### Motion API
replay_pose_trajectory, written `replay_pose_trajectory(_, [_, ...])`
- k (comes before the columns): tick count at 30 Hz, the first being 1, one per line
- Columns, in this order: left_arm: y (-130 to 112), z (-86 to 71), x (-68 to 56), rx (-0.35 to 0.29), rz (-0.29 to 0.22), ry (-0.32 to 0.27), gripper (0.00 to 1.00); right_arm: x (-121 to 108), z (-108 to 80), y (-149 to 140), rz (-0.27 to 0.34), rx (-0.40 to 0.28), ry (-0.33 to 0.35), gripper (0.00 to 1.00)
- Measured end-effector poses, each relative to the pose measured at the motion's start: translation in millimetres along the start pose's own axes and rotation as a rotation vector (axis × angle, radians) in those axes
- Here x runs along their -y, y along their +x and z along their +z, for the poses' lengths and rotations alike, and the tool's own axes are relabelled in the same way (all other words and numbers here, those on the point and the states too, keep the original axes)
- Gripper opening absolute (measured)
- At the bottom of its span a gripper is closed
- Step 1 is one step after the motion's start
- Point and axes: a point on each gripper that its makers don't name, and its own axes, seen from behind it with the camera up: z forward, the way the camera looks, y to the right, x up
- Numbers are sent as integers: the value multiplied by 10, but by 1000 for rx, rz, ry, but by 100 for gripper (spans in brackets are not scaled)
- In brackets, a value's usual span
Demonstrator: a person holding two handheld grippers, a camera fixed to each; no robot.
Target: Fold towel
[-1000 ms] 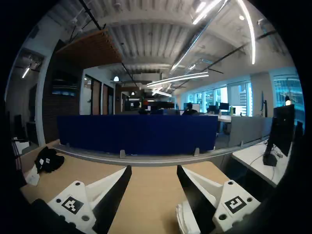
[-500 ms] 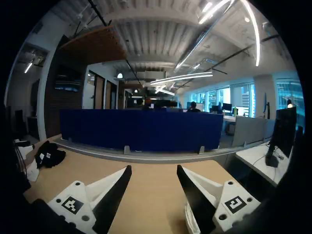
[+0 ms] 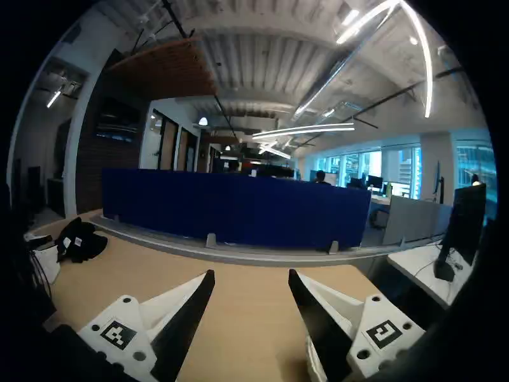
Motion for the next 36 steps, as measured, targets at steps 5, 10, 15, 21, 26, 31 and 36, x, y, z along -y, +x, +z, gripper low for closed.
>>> replay_pose_trajectory(5, [-153,11,16,-12,-17,6,92,82,11,-104,-3,4,21,90])
replay_pose_trajectory(10, [-321,4,17,-17,-26,14,92,111,18,-189,0,3,30,90])
replay_pose_trajectory(15, [-481,-13,28,-26,-24,21,92,109,20,-256,-4,-5,32,90])
replay_pose_trajectory(21, [-666,-7,49,-25,-41,35,92,99,11,-328,-3,-5,34,90])
replay_pose_trajectory(26, [-779,-5,61,-29,-48,46,92,69,17,-342,10,-15,35,90])
replay_pose_trajectory(31, [-847,-14,61,-38,-39,53,92,20,37,-337,8,-25,33,90])
replay_pose_trajectory(36, [-869,-22,22,-41,-12,57,92,16,59,-338,14,-35,36,90])
